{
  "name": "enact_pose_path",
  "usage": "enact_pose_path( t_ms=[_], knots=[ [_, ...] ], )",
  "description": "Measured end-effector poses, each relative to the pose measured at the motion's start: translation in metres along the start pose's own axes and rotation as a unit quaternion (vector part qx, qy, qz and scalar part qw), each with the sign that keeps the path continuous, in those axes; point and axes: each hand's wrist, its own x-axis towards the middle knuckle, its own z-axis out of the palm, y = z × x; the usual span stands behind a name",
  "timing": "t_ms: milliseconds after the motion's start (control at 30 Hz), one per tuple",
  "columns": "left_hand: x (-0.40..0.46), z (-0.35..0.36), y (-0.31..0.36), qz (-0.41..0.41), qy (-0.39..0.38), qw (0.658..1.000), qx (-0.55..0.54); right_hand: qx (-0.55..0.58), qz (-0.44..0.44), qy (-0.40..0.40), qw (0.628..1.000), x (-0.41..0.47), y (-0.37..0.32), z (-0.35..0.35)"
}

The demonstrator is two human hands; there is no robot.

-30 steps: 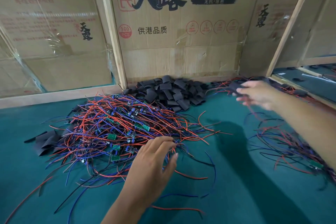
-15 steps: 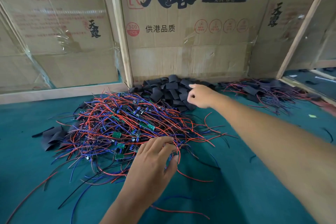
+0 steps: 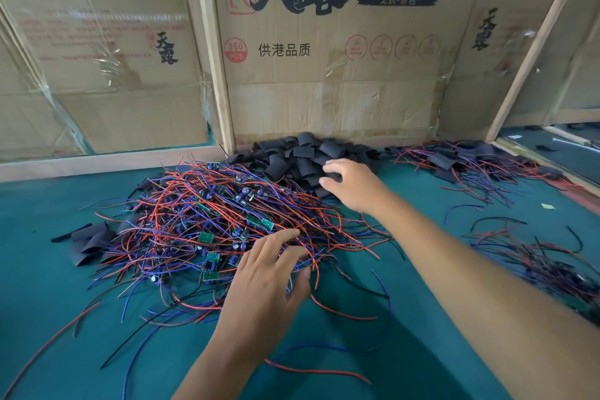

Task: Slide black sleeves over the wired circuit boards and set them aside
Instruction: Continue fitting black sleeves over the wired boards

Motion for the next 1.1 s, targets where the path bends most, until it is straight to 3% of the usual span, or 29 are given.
enact_pose_path(
  t_ms=[33,100,233,333,467,533,600,800,900,967,1100],
  knots=[
    [0.001,0.0,-0.002,-0.018,0.005,1.0,-0.02,0.09,0.01,0.032,0.995,-0.021,-0.012,0.001],
    [0.002,0.0,-0.003,-0.067,0.006,0.995,-0.073,0.212,0.01,0.024,0.977,-0.064,-0.036,0.01],
    [0.001,0.0,-0.003,-0.084,-0.014,0.991,-0.104,0.254,-0.063,-0.042,0.964,-0.124,-0.062,0.03],
    [0.001,-0.008,-0.001,-0.097,-0.011,0.991,-0.094,0.332,-0.048,-0.055,0.94,-0.131,-0.058,0.034],
    [0.001,-0.015,0.0,-0.119,0.021,0.983,-0.14,0.571,0.083,-0.098,0.811,-0.132,-0.059,0.04],
    [0.001,-0.017,0.003,-0.115,0.03,0.976,-0.181,0.65,0.131,-0.153,0.733,-0.132,-0.059,0.041],
    [0.002,-0.018,0.004,-0.104,0.021,0.973,-0.204,0.688,0.135,-0.209,0.681,-0.132,-0.058,0.041],
    [0.004,-0.021,-0.006,-0.055,-0.004,0.987,-0.154,0.707,0.126,-0.193,0.669,-0.128,-0.047,0.044],
    [0.01,-0.036,-0.033,-0.13,0.083,0.984,-0.094,0.72,0.118,-0.15,0.668,-0.124,-0.041,0.041],
    [0.011,-0.046,-0.056,-0.18,0.1,0.978,-0.03,0.73,0.126,-0.101,0.664,-0.121,-0.037,0.041],
    [0.005,-0.051,-0.079,-0.166,-0.019,0.985,0.041,0.72,0.133,0.014,0.681,-0.117,-0.033,0.041]
  ],
)
